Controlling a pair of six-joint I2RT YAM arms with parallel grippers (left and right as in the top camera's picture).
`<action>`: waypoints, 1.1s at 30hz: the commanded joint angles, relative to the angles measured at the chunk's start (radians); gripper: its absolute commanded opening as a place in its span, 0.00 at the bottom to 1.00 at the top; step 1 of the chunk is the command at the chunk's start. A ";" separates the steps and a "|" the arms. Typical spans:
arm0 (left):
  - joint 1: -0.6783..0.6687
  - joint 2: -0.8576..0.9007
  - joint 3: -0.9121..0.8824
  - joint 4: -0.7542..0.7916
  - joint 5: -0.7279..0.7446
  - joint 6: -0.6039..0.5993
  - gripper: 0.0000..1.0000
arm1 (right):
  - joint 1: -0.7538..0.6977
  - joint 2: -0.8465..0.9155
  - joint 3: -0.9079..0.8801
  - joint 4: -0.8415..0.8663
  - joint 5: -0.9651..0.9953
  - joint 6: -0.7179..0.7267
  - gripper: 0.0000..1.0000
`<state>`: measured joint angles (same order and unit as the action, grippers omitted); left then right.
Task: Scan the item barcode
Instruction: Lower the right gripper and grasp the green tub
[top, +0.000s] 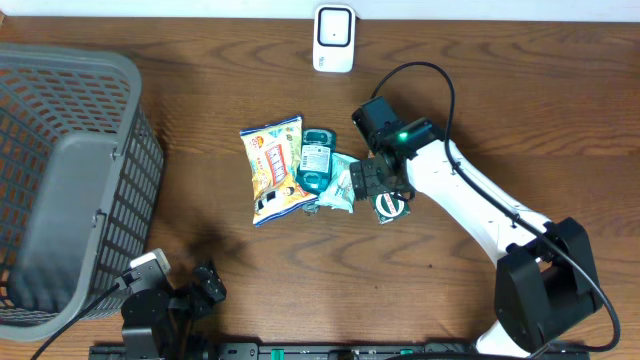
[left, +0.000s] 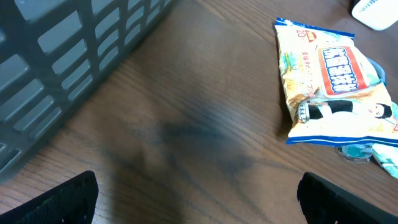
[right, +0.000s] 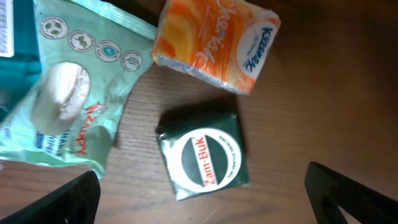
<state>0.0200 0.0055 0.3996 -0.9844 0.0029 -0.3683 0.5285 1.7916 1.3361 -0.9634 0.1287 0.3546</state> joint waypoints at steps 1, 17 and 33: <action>0.006 -0.002 0.010 -0.013 0.012 0.001 0.98 | -0.024 -0.010 -0.038 0.025 -0.053 -0.179 0.98; 0.006 -0.002 0.010 -0.013 0.013 0.001 0.98 | -0.032 0.157 -0.096 0.116 -0.105 -0.239 0.88; 0.006 -0.002 0.010 -0.013 0.012 0.001 0.98 | -0.034 0.235 -0.089 0.151 -0.105 -0.220 0.71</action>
<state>0.0200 0.0055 0.4000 -0.9852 0.0025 -0.3656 0.5011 1.9717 1.2572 -0.8246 0.0177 0.1249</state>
